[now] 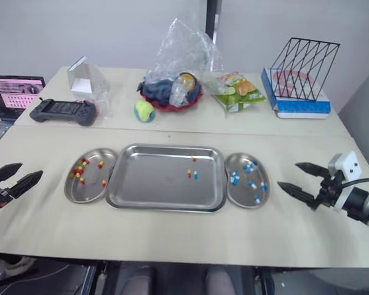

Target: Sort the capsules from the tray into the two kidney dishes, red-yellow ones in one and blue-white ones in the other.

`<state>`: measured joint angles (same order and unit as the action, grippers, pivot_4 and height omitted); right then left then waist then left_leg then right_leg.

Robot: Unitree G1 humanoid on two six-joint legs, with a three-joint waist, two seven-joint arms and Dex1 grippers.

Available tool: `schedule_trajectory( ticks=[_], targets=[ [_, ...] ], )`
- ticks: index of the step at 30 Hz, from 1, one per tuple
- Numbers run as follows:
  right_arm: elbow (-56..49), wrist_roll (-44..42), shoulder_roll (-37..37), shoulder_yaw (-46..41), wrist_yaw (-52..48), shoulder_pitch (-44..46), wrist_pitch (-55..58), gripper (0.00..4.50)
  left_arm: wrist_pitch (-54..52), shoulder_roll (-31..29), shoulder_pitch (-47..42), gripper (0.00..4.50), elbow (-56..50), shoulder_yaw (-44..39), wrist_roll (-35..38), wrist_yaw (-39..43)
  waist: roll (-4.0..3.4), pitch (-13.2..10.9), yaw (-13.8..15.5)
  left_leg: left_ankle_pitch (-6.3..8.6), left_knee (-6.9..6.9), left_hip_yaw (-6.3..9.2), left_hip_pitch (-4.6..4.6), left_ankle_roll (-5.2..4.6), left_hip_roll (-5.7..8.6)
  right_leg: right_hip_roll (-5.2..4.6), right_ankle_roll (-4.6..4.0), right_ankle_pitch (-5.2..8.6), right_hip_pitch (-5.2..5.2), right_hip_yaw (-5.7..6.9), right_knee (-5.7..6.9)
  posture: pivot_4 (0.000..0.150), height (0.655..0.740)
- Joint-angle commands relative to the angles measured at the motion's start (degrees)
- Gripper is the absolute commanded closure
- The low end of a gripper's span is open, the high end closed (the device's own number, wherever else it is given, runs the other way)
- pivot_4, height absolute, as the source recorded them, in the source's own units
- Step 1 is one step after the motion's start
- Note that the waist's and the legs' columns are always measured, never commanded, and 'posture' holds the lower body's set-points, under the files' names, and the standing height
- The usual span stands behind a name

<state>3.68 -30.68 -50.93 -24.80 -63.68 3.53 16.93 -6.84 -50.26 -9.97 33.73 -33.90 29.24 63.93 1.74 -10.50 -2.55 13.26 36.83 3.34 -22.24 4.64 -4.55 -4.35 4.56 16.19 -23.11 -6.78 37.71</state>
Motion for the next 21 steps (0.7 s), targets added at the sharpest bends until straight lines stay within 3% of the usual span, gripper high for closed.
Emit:
schedule_trajectory(
  ticks=[1,10,21],
  targets=[
    [-1.63,-1.43,-0.38,-2.34,-0.15,0.54,-0.52,0.0,-0.77,-1.48,-0.01,0.07,-1.19,-0.62,0.4,-0.26,0.0,0.0,-0.02,0.0,0.0,0.0,0.0,0.0,0.0,0.0,0.0,0.0,0.0,0.0,-0.01,0.15,0.7289],
    [-3.65,-2.35,-0.89,-2.13,-1.96,-0.88,1.73,0.0,-4.6,-1.36,-3.65,0.07,-5.28,1.14,0.55,-2.25,0.0,0.0,0.24,0.0,0.01,0.0,-0.03,0.0,0.0,-0.01,0.0,0.0,0.01,0.0,-0.04,0.15,0.7289],
    [-9.42,-3.22,-3.1,-2.35,-1.73,-2.0,5.72,0.0,-22.79,4.96,-11.95,0.07,-26.47,10.62,6.03,-10.58,0.01,0.01,0.21,0.0,0.04,0.03,-0.04,0.0,0.01,-0.01,0.0,0.0,0.04,0.01,-0.03,0.15,0.7289]
  ],
)
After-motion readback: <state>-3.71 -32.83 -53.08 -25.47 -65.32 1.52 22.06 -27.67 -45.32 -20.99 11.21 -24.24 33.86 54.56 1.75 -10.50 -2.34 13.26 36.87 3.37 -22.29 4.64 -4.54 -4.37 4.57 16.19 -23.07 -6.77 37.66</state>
